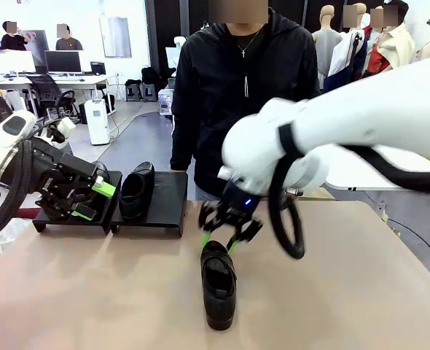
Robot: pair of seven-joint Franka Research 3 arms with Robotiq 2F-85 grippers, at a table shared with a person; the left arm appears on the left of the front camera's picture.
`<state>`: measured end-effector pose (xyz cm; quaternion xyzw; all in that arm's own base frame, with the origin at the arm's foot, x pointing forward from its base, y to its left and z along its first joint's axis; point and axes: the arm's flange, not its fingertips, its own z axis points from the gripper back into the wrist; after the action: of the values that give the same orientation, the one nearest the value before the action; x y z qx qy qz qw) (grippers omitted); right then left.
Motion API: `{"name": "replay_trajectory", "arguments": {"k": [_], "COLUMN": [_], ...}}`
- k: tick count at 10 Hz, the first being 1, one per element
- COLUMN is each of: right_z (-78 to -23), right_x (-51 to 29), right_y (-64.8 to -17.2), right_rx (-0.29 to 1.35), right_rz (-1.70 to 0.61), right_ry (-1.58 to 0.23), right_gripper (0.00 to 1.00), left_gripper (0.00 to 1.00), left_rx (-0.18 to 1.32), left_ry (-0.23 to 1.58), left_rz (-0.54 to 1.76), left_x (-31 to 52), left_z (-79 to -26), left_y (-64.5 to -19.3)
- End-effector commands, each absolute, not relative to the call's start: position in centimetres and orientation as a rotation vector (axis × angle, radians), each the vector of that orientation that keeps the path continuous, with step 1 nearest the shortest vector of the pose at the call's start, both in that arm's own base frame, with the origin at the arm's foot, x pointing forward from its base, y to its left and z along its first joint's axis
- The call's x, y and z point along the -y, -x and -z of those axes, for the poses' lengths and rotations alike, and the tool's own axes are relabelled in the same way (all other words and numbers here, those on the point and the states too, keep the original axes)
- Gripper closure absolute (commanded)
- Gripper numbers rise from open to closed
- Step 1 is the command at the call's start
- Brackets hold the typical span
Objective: Organize the shoes by placing them on the stand.
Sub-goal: Pick up one Shoe and place it in the middle of the table.
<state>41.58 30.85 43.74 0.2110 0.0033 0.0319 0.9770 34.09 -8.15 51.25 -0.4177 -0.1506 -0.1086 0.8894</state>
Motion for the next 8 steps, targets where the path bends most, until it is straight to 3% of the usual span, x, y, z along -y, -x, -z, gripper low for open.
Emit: {"name": "replay_trajectory", "arguments": {"k": [1,2,5,8], "right_z": [-49.3,-51.1,-52.4,-48.8], "right_x": [-19.2,-13.1,4.3,9.9], "right_y": [-38.6,-37.9,-33.8,-31.7], "right_rx": [0.056,0.136,0.224,0.248], "right_rz": [-0.103,-0.02,0.164,0.106], "right_ry": [-0.479,-0.471,-0.722,-0.918], "right_gripper": [0.0,0.0,0.0,0.0], "left_gripper": [0.0,0.0,0.0,0.0], "left_rx": [0.318,0.318,0.318,0.318], "left_ry": [0.89,0.89,0.89,0.89], "left_rz": [0.229,0.229,0.229,0.229], "left_x": [8.1,8.1,8.1,8.1], "left_z": [-51.3,-51.3,-51.3,-51.3], "left_y": [-34.1,-34.1,-34.1,-34.1]}}
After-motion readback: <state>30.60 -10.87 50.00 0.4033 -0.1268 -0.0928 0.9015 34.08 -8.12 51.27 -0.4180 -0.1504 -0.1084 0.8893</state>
